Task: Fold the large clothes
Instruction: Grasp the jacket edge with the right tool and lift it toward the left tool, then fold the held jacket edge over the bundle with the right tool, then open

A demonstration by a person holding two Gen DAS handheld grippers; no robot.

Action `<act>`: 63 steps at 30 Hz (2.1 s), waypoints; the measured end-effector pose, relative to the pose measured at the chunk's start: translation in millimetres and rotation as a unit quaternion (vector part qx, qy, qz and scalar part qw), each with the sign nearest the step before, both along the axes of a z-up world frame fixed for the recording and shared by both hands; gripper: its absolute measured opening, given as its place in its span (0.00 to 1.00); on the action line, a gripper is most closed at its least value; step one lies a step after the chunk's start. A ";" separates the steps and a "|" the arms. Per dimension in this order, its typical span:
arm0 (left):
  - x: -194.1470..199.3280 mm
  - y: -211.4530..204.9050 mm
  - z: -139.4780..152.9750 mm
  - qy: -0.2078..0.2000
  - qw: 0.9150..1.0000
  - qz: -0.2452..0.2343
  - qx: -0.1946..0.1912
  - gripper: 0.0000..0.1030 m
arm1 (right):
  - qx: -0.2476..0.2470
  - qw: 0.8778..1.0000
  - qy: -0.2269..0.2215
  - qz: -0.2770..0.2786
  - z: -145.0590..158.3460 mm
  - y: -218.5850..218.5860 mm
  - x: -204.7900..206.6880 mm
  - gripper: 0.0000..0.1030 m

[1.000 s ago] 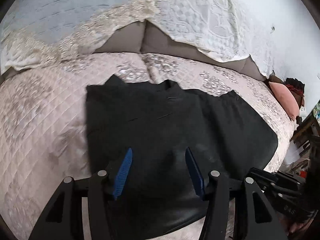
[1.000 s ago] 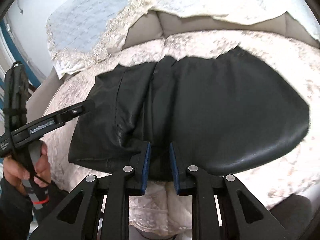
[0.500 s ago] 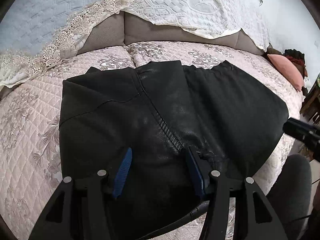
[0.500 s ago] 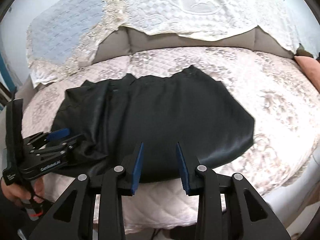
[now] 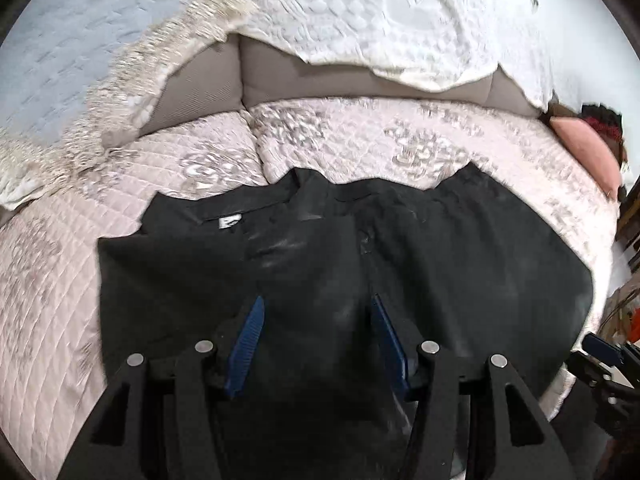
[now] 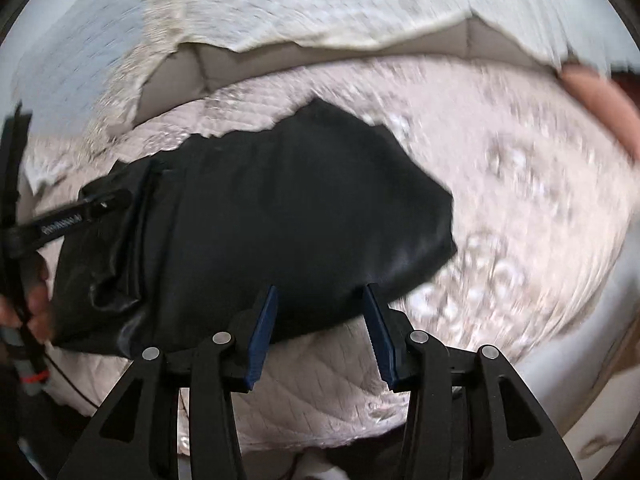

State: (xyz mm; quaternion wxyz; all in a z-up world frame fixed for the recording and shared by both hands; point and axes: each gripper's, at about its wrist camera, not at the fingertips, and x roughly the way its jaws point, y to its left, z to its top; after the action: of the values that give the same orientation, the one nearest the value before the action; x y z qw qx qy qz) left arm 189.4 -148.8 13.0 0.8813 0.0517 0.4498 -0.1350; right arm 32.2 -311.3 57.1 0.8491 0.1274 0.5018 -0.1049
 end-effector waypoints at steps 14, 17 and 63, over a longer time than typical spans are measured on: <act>5.6 -22.9 -30.9 -0.013 0.998 -0.021 0.061 0.63 | 0.218 0.971 -0.055 -0.082 -32.8 -76.3 -3.3 0.60; 4.6 -27.4 -33.5 -0.020 0.997 -0.022 0.072 0.64 | 0.240 0.964 -0.071 -0.095 -37.5 -84.9 1.9 0.60; -113.7 207.5 16.4 -0.027 0.974 0.201 -0.098 0.63 | 0.146 0.926 -0.041 0.346 -4.6 228.2 62.3 0.37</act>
State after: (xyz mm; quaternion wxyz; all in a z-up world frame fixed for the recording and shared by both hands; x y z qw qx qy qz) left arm 75.7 58.8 29.4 0.9032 -0.1225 0.4112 0.0035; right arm 94.4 -83.1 52.5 0.8244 0.0726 0.4896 0.2747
